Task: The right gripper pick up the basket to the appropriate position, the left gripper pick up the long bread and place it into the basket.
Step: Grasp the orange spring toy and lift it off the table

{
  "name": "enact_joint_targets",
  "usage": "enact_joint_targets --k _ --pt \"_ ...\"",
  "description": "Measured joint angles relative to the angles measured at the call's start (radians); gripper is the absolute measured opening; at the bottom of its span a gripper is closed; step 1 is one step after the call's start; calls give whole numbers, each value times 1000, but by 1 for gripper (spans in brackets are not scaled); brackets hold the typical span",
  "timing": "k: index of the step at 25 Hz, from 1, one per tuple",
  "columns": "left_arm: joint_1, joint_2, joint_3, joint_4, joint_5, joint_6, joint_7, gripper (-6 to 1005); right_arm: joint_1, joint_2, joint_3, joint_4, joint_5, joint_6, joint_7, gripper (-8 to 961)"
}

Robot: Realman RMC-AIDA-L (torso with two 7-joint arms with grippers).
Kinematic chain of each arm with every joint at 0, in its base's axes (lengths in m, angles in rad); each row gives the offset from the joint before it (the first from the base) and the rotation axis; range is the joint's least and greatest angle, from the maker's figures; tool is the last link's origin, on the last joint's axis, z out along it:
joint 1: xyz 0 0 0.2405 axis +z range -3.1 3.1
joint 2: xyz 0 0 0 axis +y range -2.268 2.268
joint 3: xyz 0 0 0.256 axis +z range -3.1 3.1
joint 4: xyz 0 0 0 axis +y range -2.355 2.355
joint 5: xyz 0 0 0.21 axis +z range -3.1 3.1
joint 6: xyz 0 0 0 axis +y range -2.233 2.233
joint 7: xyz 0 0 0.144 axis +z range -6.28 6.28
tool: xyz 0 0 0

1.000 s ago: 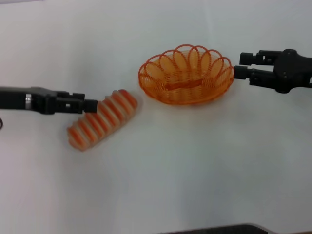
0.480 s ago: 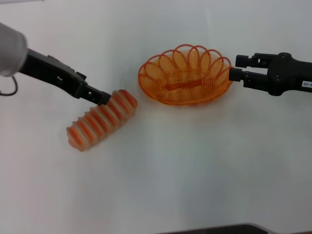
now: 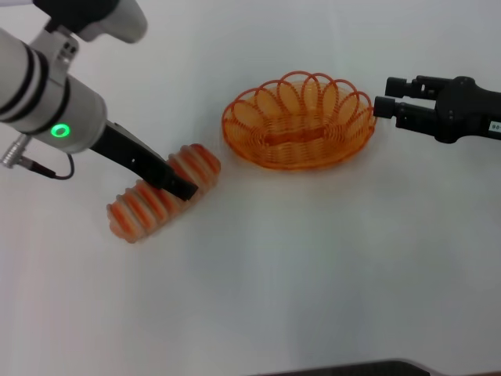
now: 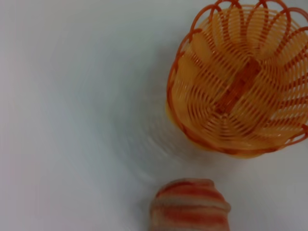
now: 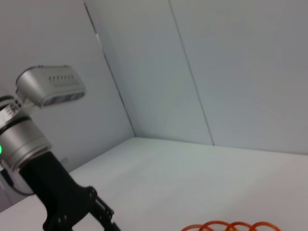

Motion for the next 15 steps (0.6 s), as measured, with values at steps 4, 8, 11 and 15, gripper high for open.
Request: enact_joint_targets --k 4,8,11,15 --pt "-3 0 24 -34 10 -48 -4 841 7 5 8 0 0 6 -5 526" --pt "-6 0 44 -66 28 -83 -4 826 12 9 3 2 1 21 -5 526" --pt "-8 0 50 -72 38 -91 -4 815 16 10 0 10 1 27 -6 526" --pt "-18 0 52 -72 43 -83 -2 800 18 10 -1 12 1 38 -7 526"
